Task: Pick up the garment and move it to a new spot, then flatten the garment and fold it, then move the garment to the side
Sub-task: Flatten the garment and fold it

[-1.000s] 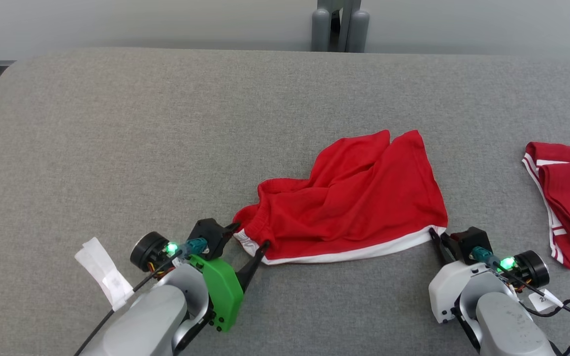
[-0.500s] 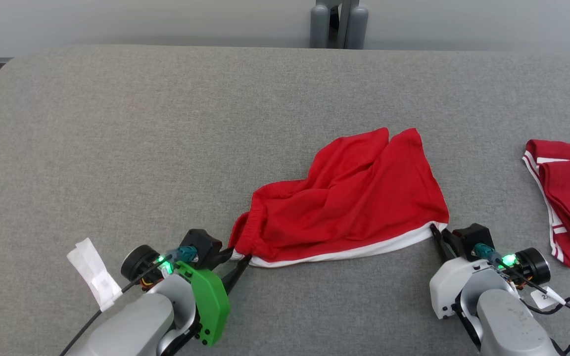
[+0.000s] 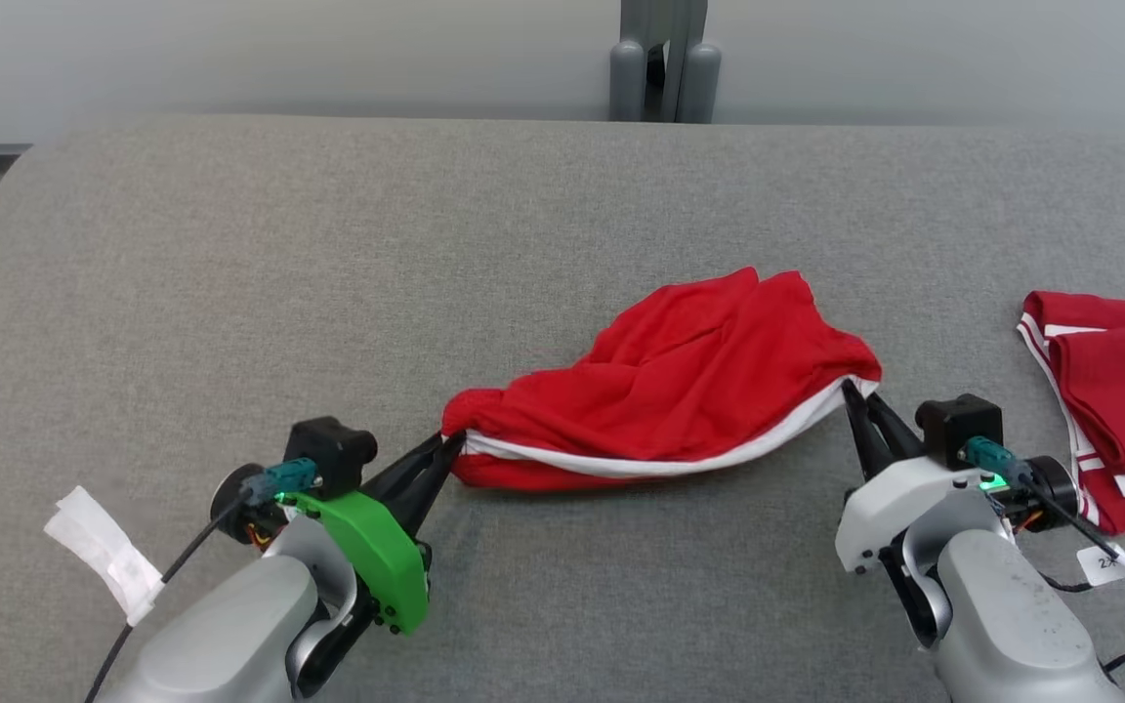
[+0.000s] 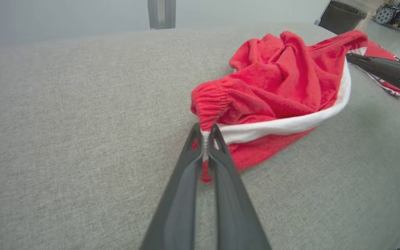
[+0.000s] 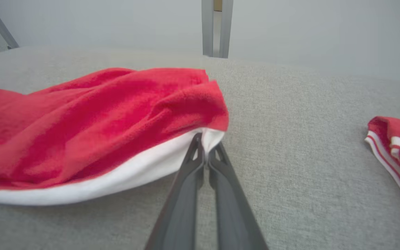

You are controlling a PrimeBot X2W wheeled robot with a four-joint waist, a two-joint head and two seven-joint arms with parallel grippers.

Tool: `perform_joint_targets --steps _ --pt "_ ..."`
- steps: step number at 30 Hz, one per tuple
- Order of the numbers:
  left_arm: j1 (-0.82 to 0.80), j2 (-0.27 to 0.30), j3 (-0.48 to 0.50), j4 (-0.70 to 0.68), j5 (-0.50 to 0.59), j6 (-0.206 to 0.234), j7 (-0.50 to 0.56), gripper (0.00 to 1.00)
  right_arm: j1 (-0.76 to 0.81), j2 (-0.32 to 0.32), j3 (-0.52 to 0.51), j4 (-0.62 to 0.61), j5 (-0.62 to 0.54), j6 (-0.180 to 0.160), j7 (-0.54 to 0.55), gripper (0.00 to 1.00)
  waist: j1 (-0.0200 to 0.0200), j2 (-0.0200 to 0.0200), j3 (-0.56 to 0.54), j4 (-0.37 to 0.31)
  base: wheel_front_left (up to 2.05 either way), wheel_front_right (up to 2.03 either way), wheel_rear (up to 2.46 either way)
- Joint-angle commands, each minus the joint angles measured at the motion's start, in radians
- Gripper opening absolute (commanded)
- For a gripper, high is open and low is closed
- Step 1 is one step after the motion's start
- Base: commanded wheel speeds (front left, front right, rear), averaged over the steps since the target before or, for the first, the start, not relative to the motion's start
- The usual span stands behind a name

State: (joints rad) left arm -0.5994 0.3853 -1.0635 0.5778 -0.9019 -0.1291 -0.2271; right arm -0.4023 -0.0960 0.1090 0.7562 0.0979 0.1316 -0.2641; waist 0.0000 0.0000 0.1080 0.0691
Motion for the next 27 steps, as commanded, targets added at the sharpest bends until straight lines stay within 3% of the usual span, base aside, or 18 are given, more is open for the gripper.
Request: perform_joint_targets --steps 1,8,15,23,27 --pt "0.016 0.008 0.02 -0.02 -0.014 0.003 -0.014 0.0 0.005 -0.01 0.008 -0.034 0.028 -0.002 0.0 0.0 0.0 0.0 -0.029 -0.006 0.0 0.0 0.0" --pt "0.065 0.051 0.126 -0.191 -0.054 0.029 -0.036 0.0 0.059 -0.066 0.039 -0.261 0.148 -0.002 0.043 0.0 0.0 0.0 -0.104 -0.015 0.0 0.0 0.0" --pt "0.11 0.13 0.251 -0.465 -0.078 0.084 -0.038 0.0 0.166 -0.113 0.007 -0.627 0.23 -0.002 0.173 0.0 0.0 0.0 -0.147 -0.034 0.0 0.0 0.0" --pt "0.082 0.234 0.351 -0.76 -0.089 0.155 -0.016 0.0 0.257 -0.123 -0.082 -1.043 0.242 -0.002 0.34 0.0 0.0 0.0 -0.15 -0.067 0.0 0.0 0.0" --pt "0.05 0.27 0.379 -0.836 -0.116 0.17 0.029 0.0 0.262 -0.122 -0.093 -1.162 0.241 -0.002 0.405 0.0 0.0 0.0 -0.13 -0.079 0.0 0.0 0.0"
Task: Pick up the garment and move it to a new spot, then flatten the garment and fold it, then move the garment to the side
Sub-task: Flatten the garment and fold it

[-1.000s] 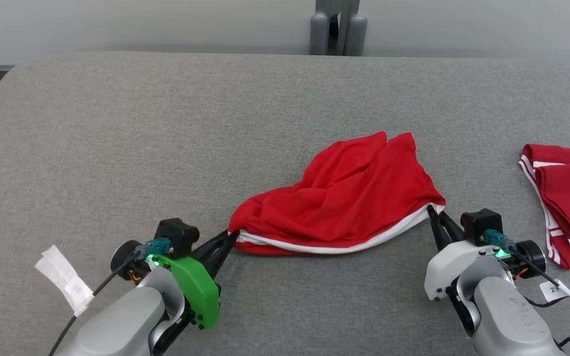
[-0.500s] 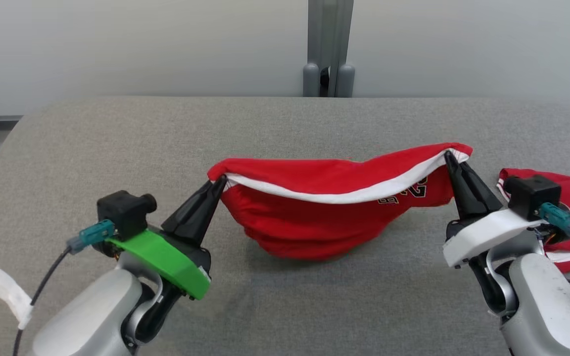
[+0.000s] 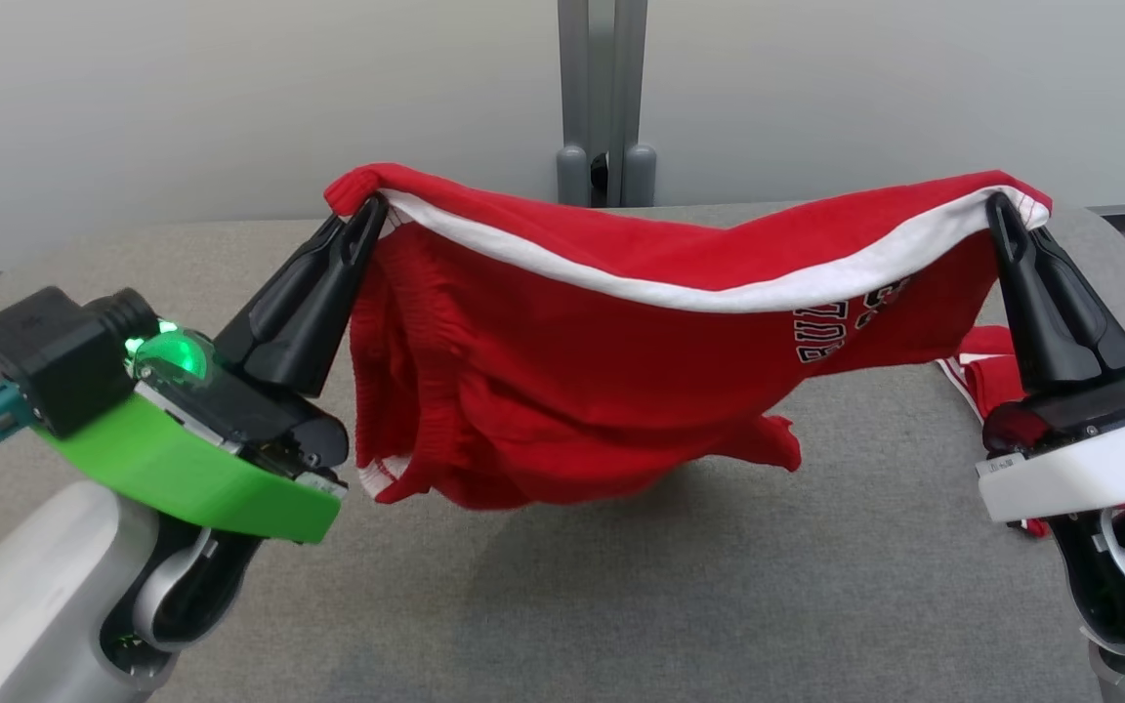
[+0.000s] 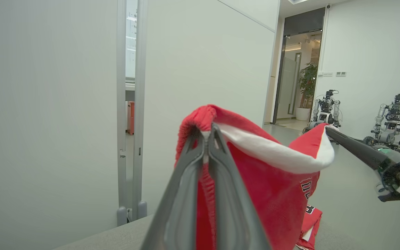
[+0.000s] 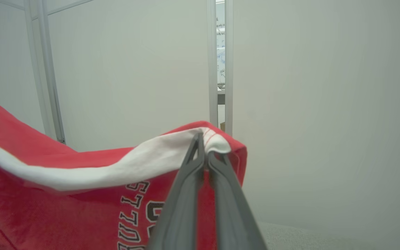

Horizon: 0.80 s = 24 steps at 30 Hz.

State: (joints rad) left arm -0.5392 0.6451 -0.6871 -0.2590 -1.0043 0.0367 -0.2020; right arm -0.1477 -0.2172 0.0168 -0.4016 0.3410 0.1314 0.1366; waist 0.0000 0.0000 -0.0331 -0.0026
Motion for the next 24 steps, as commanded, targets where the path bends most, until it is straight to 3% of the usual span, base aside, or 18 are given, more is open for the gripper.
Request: perform_joint_targets --steps 1,7,14,20,24 --pt "-0.019 0.015 0.005 -0.005 -0.013 0.004 0.014 0.0 0.003 0.0 0.0 -0.02 -0.003 -0.002 0.015 0.0 0.0 0.0 0.018 -0.01 0.0 0.0 0.0" --pt "-0.104 0.011 0.021 0.036 -0.03 -0.012 0.067 0.0 -0.073 0.003 0.037 -0.009 0.026 -0.001 0.052 0.0 0.0 0.0 0.112 -0.034 0.0 0.0 0.0" --pt "-0.323 -0.056 0.036 0.249 -0.036 -0.081 0.118 0.0 -0.382 -0.049 0.125 0.24 -0.025 -0.001 0.014 0.0 0.0 0.0 0.256 -0.071 0.0 0.0 0.0" --pt "-0.555 -0.161 0.068 0.455 -0.008 -0.126 0.059 0.0 -0.695 0.007 0.126 0.497 -0.083 -0.002 -0.119 0.0 0.0 0.0 0.337 -0.094 0.0 0.0 0.0" --pt "-0.634 -0.209 0.086 0.536 0.002 -0.145 -0.006 0.0 -0.801 0.057 0.124 0.606 -0.119 -0.001 -0.214 0.0 0.0 0.0 0.367 -0.1 0.0 0.0 0.0"
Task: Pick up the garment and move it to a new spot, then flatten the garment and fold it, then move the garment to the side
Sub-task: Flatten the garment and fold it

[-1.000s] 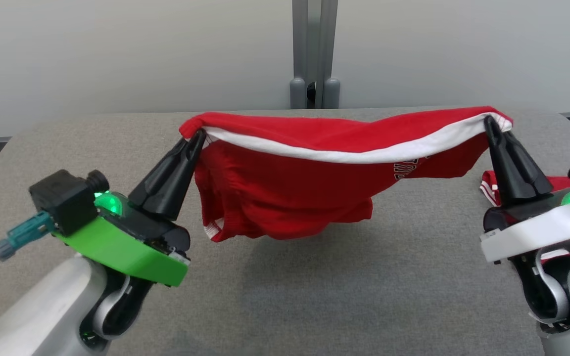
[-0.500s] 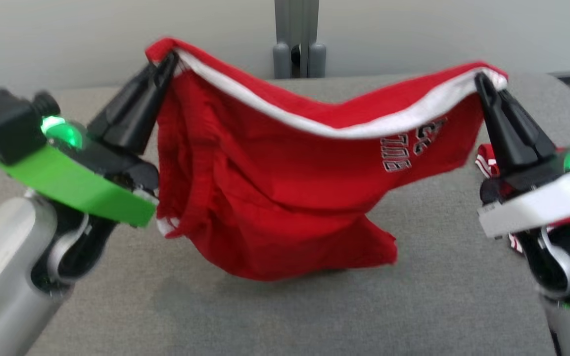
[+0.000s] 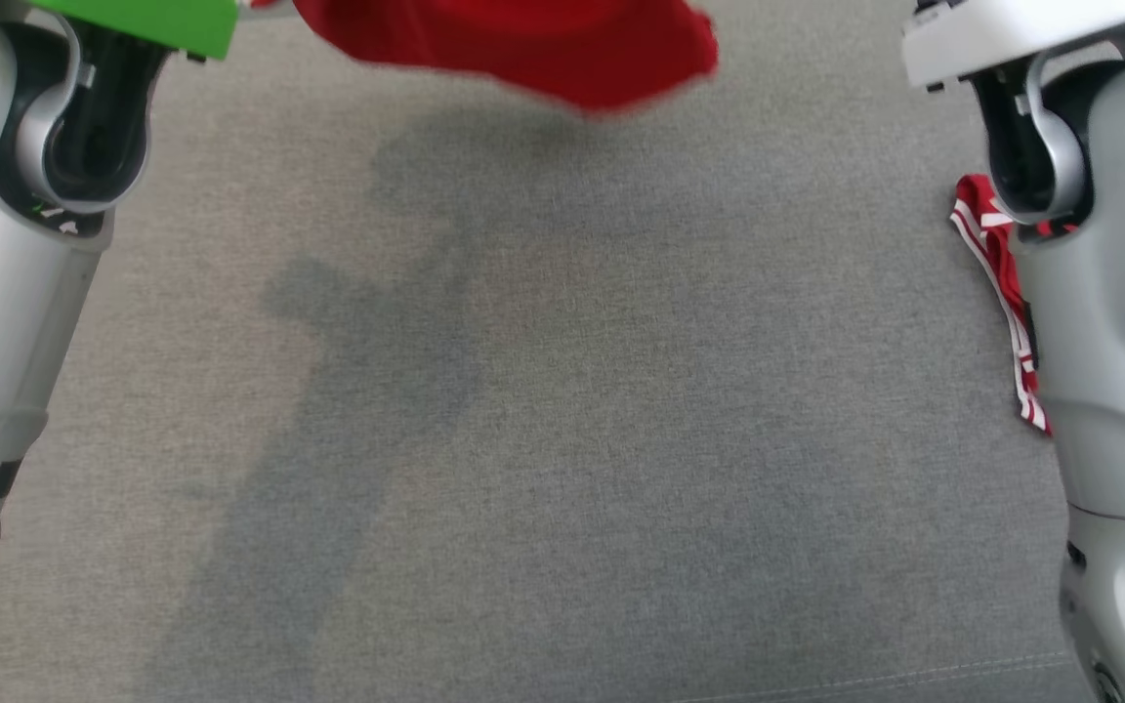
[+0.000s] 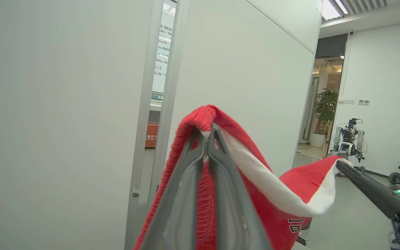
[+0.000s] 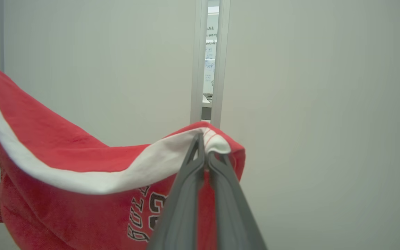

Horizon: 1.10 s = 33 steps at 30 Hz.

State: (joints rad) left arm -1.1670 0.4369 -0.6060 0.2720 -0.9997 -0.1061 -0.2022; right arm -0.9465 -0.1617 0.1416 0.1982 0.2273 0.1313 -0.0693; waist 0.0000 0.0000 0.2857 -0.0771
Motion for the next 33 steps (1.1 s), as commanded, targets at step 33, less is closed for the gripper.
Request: perform_joint_targets --steps 33 --pt "0.95 -0.068 0.07 -0.258 0.116 0.001 -0.063 0.0 0.781 0.068 -0.006 -0.01 0.034 -0.001 -0.149 0.0 0.0 0.0 -0.176 0.042 0.0 0.0 0.0"
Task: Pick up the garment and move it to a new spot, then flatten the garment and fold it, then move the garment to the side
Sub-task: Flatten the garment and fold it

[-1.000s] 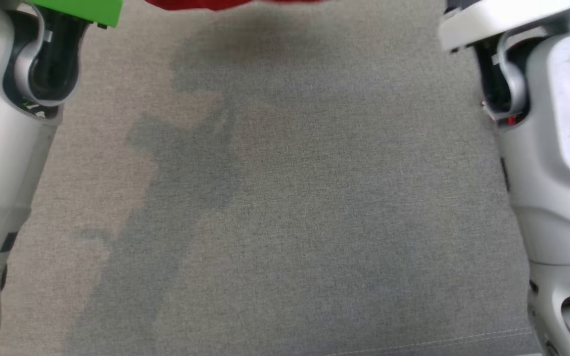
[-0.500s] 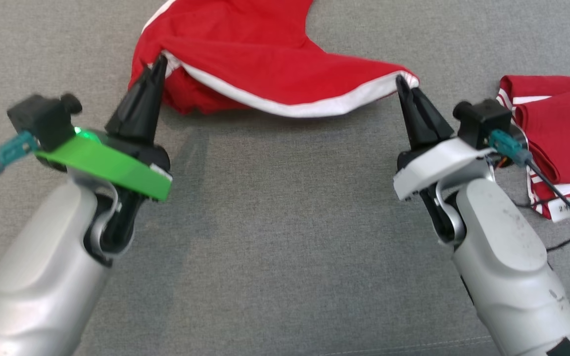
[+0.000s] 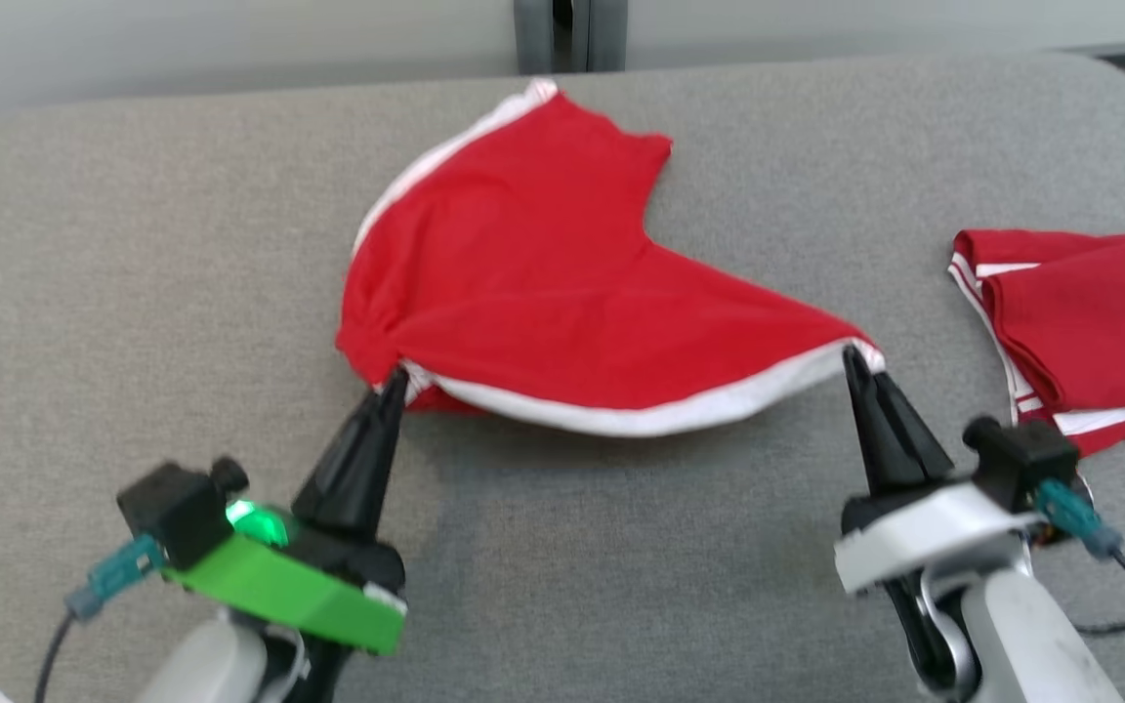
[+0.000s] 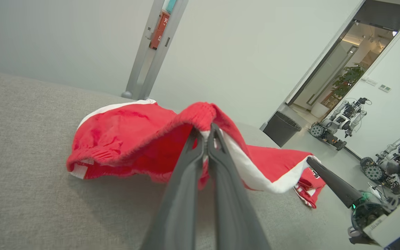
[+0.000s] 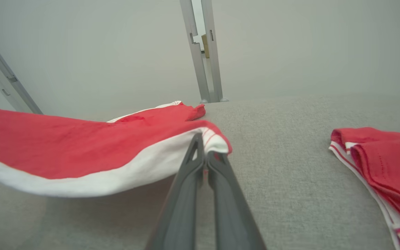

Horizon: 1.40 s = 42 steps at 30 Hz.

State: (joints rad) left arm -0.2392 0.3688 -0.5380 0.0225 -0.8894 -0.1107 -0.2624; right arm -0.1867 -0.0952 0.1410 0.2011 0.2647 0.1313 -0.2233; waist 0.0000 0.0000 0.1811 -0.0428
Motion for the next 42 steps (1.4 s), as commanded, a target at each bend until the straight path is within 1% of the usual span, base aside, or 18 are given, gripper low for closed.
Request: perform_joint_targets --steps 1,6,9,11,14,17,20,26,29,31,33,38,42 --pt "0.049 0.001 0.001 -0.029 0.004 0.013 -0.003 0.0 0.059 0.003 -0.012 -0.051 -0.006 -0.001 0.019 0.0 0.0 0.0 -0.08 0.008 0.0 0.0 0.0" --pt "0.192 0.02 -0.015 -0.148 -0.004 0.065 0.001 0.0 0.244 0.012 -0.053 -0.274 -0.04 -0.001 0.121 0.0 0.0 0.0 -0.097 0.009 0.0 0.0 0.0" --pt "0.254 0.026 -0.032 -0.2 -0.013 0.093 0.016 0.0 0.316 0.018 -0.075 -0.388 -0.061 -0.001 0.178 0.0 0.0 0.0 -0.082 0.015 0.0 0.0 0.0" --pt "0.277 0.02 -0.038 -0.215 -0.023 0.104 0.023 0.0 0.339 0.019 -0.089 -0.43 -0.068 -0.001 0.205 0.0 0.0 0.0 -0.068 0.023 0.0 0.0 0.0" --pt "0.286 0.004 -0.052 -0.204 -0.03 0.108 0.029 0.0 0.331 0.017 -0.105 -0.447 -0.076 -0.001 0.227 0.0 0.0 0.0 -0.044 0.04 0.0 0.0 0.0" --pt "0.271 -0.032 -0.048 -0.174 -0.071 0.106 0.03 0.0 0.28 0.0 -0.114 -0.421 -0.092 -0.001 0.238 0.0 0.0 0.0 -0.017 0.063 0.0 0.0 0.0" --pt "0.245 -0.068 -0.039 -0.135 -0.105 0.098 0.032 0.0 0.21 -0.02 -0.101 -0.37 -0.089 -0.001 0.249 0.0 0.0 0.0 0.006 0.087 0.0 0.0 0.0" --pt "0.166 -0.164 -0.011 -0.037 -0.192 0.086 0.036 0.0 0.023 -0.094 -0.071 -0.222 -0.072 -0.001 0.289 0.0 0.0 0.0 0.047 0.159 0.0 0.0 0.0" --pt "0.111 -0.216 0.009 0.019 -0.233 0.093 0.044 0.0 -0.086 -0.136 -0.042 -0.149 -0.058 -0.001 0.314 0.0 0.0 0.0 0.071 0.198 0.0 0.0 0.0" --pt "0.072 -0.24 0.017 0.057 -0.253 0.096 0.046 0.0 -0.161 -0.156 -0.02 -0.097 -0.043 -0.001 0.331 0.0 0.0 0.0 0.088 0.218 0.0 0.0 0.0" --pt "0.037 -0.26 0.026 0.094 -0.27 0.097 0.047 0.0 -0.236 -0.178 0.002 -0.044 -0.035 -0.001 0.346 0.0 0.0 0.0 0.106 0.238 0.0 0.0 0.0" --pt "-0.05 -0.292 0.046 0.175 -0.327 0.084 0.056 0.0 -0.401 -0.2 0.044 0.093 -0.002 -0.001 0.379 0.0 0.0 0.0 0.15 0.28 0.0 0.0 0.0" --pt "-0.125 -0.308 0.05 0.247 -0.358 0.079 0.057 0.0 -0.516 -0.199 0.075 0.217 0.01 -0.001 0.396 0.0 0.0 0.0 0.182 0.304 0.0 0.0 0.0"
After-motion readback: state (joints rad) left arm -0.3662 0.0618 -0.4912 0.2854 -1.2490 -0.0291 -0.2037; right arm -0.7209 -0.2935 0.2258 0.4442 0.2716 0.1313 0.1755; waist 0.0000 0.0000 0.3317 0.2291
